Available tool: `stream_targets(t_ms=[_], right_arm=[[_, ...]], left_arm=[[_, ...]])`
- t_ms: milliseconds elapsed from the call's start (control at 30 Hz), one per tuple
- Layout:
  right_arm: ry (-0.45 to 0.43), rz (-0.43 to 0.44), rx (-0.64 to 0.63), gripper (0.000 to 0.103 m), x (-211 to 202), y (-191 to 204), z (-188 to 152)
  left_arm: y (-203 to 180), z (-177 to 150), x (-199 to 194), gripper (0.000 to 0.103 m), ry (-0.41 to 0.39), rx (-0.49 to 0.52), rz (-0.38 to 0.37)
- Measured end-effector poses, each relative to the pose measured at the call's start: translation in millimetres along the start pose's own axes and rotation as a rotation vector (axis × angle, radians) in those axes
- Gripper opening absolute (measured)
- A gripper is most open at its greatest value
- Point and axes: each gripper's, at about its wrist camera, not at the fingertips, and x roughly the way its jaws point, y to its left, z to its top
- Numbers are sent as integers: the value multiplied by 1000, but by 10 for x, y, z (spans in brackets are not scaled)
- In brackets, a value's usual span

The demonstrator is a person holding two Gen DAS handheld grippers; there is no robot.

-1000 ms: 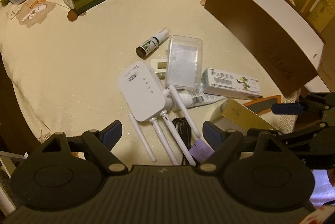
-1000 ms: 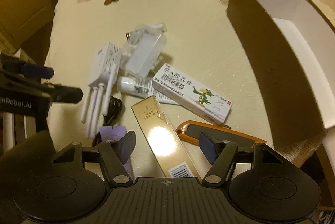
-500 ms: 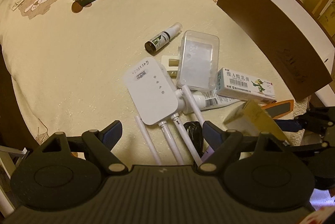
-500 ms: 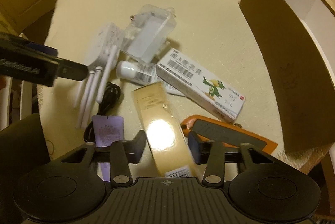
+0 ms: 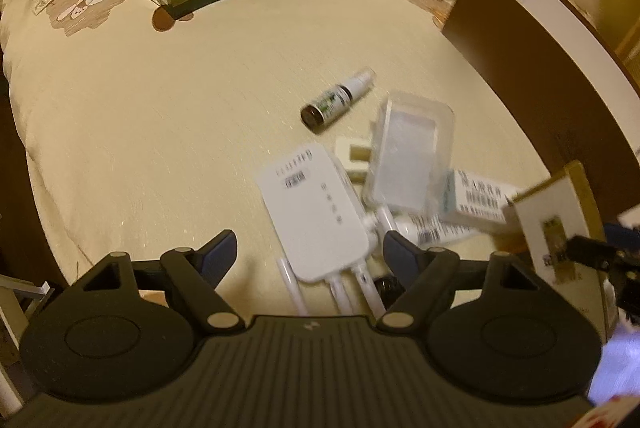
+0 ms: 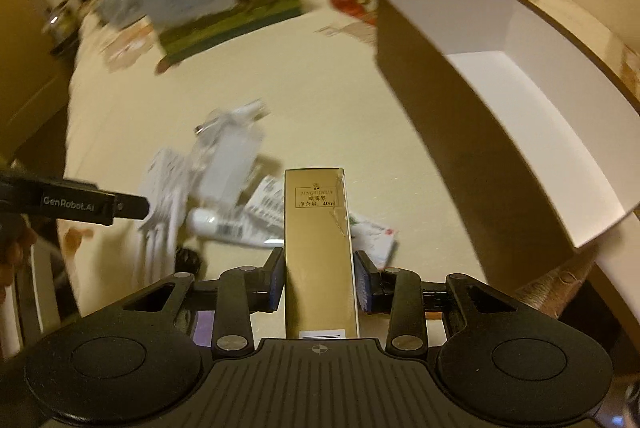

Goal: Organize rigid objects
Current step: 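Grasp the white WiFi extender with the left tool while the right tool grasps the gold box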

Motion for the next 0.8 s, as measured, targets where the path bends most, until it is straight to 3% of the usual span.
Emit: stream_targets(t_ms=[167, 567, 800], right_arm=[[-5, -21, 57, 33, 0, -115, 41], [-22, -43, 135, 33, 14, -345, 105], [-37, -44, 149, 33, -11, -411, 99]], left_arm=[[101, 137, 176, 62, -5, -67, -30], [242, 134, 483, 58, 41, -216, -113], [210, 155, 445, 53, 22, -194, -119]])
